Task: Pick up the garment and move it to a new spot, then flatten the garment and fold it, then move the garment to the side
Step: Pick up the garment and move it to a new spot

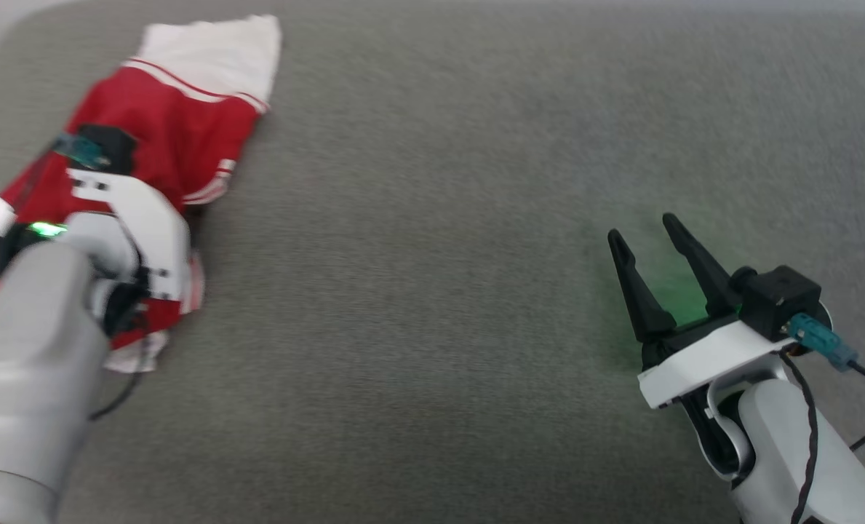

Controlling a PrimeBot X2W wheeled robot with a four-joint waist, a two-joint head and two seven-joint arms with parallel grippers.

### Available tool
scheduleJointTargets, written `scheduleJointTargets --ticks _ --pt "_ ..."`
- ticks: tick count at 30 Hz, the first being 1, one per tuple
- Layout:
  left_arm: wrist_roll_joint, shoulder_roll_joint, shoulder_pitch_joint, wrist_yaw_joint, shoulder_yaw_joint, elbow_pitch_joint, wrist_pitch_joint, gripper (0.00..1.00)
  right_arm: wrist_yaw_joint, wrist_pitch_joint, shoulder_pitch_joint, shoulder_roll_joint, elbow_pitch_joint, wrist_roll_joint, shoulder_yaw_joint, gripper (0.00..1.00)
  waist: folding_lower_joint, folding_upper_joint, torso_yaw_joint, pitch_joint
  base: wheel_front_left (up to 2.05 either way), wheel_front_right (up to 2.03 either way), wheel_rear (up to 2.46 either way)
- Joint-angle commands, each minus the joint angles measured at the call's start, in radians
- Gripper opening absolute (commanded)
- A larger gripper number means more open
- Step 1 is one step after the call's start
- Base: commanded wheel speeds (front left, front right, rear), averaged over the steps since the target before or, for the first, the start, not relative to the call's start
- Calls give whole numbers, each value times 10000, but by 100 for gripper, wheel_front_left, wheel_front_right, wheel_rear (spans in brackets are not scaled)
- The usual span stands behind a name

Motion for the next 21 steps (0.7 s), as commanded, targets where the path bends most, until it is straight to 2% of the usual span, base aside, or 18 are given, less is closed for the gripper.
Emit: scheduleJointTargets --ticks 1,6,10,15,16,17,19,20,21 --pt "-137 366 -318 30 -208 241 463 100 1 -49 -192 19 -53 -27 -8 100 0 0 -585 601 0 0 0" --pt "-641 690 -612 29 -408 819 1368 100 1 -49 -367 53 -177 -4 -45 100 0 0 -953 1093 0 0 0" --pt "-496 976 -581 40 -879 1388 1862 100 1 -49 -507 134 -305 -4 -41 100 0 0 -1222 1528 0 0 0" --pt "-843 827 -469 70 -1023 1994 2131 100 1 -49 -597 240 -416 -43 65 100 0 0 -1396 1822 0 0 0" --pt "-854 821 -437 79 -1086 2057 2110 79 1 -49 -599 256 -433 -35 64 100 0 0 -1406 1832 0 0 0" --pt "-867 798 -396 84 -1151 2115 2057 47 1 -49 -588 280 -437 -27 60 100 0 0 -1404 1805 0 0 0" --pt "-954 790 -436 110 -1067 2304 1826 18 1 -49 -538 316 -420 -20 35 100 0 0 -1370 1697 0 0 0" --pt "-984 781 -497 141 -1002 2331 1672 0 1 -49 -503 315 -395 -20 18 100 0 0 -1344 1623 0 0 0" --pt "-979 789 -561 154 -983 2344 1496 0 1 -49 -483 314 -369 -24 3 100 0 0 -1316 1533 0 0 0"
